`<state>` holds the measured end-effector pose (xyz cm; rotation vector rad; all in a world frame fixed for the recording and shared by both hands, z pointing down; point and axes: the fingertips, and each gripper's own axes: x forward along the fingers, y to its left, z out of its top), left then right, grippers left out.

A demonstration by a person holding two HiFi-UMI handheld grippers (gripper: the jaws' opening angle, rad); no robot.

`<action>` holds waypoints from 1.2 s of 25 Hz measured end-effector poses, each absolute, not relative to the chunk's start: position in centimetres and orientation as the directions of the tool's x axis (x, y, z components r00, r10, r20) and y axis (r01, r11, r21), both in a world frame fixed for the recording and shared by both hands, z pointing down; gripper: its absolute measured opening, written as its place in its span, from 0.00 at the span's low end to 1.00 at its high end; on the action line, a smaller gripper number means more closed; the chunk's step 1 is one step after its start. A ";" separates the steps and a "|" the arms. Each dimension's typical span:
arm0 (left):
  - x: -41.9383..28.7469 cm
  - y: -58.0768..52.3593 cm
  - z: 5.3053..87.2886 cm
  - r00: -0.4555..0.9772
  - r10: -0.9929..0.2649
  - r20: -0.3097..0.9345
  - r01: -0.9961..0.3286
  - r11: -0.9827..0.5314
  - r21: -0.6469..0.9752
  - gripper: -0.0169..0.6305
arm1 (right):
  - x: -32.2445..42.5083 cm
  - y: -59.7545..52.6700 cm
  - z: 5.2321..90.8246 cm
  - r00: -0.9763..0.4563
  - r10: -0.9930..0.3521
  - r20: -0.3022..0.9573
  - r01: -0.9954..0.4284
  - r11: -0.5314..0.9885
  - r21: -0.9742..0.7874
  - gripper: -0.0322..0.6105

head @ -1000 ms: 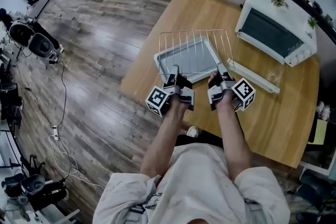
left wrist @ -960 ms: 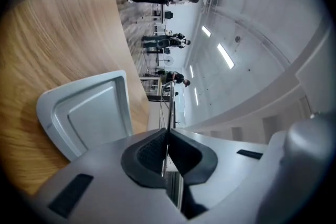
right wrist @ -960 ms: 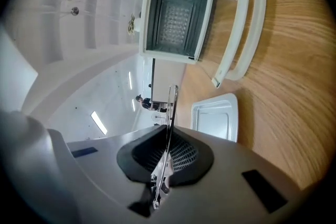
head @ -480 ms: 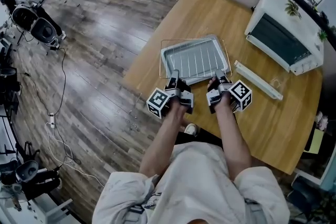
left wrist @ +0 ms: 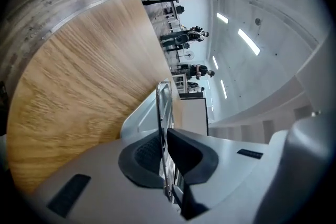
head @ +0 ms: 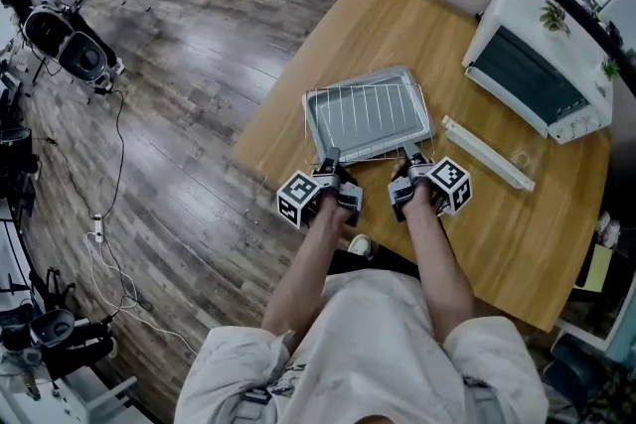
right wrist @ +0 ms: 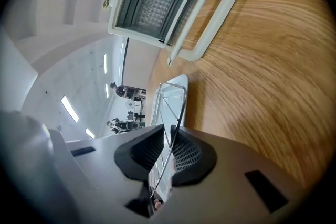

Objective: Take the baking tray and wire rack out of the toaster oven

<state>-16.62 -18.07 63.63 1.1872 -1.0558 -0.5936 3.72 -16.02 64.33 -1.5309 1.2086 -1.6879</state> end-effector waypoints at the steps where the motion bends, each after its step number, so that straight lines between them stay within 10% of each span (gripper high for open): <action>1: -16.3 -17.9 64.3 0.433 -0.817 0.380 -0.162 0.344 0.925 0.05 | 4.0 -15.9 64.9 -0.195 -0.850 0.490 -0.168 -0.463 -0.870 0.14; 8: -16.5 -16.8 65.5 0.452 -0.683 0.574 -0.342 0.462 0.819 0.12 | 3.5 -15.1 66.2 -0.174 -0.774 0.609 -0.208 -0.576 -0.791 0.22; 19: -15.8 -19.0 63.6 0.377 -0.615 0.693 -0.685 0.319 0.655 0.60 | 2.7 -15.5 66.7 -0.201 -0.738 0.644 -0.223 -0.606 -0.764 0.34; 30: -15.1 -18.7 63.6 0.408 -0.540 0.736 -0.852 0.064 0.519 0.70 | 4.0 -15.7 67.0 -0.176 -0.723 0.668 -0.289 -0.611 -0.737 0.47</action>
